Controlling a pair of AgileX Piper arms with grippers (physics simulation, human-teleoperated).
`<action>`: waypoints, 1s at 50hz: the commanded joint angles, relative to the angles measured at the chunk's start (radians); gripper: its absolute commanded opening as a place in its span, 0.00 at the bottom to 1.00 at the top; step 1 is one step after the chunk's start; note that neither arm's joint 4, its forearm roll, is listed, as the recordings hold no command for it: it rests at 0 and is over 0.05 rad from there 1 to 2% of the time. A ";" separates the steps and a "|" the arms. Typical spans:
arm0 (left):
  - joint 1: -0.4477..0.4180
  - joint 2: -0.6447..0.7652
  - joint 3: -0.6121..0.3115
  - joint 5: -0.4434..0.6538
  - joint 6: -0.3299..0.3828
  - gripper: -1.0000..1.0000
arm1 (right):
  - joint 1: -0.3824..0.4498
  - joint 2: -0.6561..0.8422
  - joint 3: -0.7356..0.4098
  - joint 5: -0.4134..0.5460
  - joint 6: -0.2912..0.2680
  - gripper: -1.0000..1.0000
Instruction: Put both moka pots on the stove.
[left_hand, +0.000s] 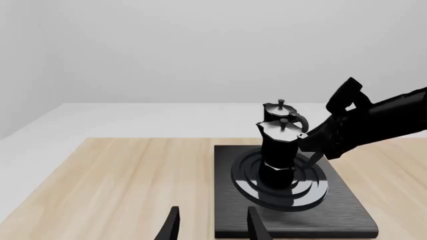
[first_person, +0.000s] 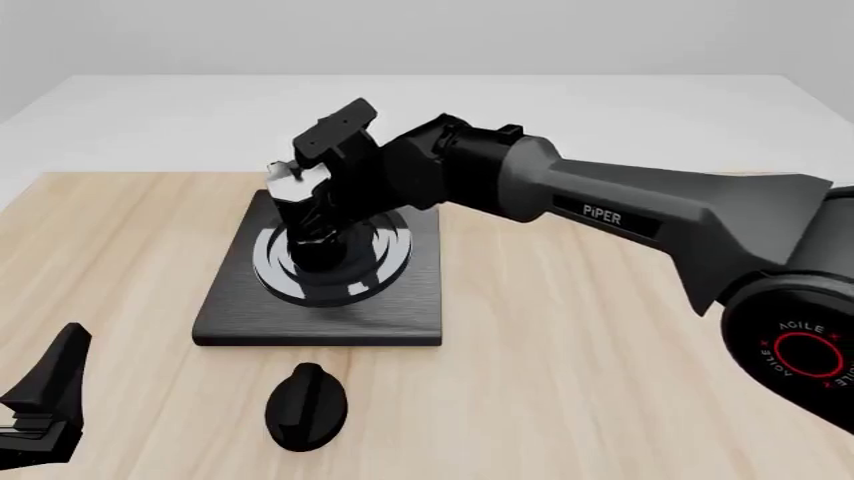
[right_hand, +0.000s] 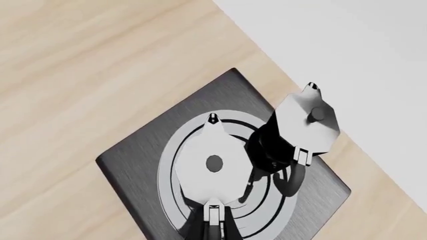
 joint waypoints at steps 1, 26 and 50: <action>0.000 0.000 0.000 0.000 0.000 1.00 | -0.002 0.014 -0.009 0.010 0.008 0.00; 0.000 0.000 0.000 0.000 0.000 1.00 | 0.006 -0.001 -0.002 0.004 0.018 1.00; 0.000 0.000 0.000 0.000 0.000 1.00 | 0.007 -0.113 0.011 0.071 -0.027 1.00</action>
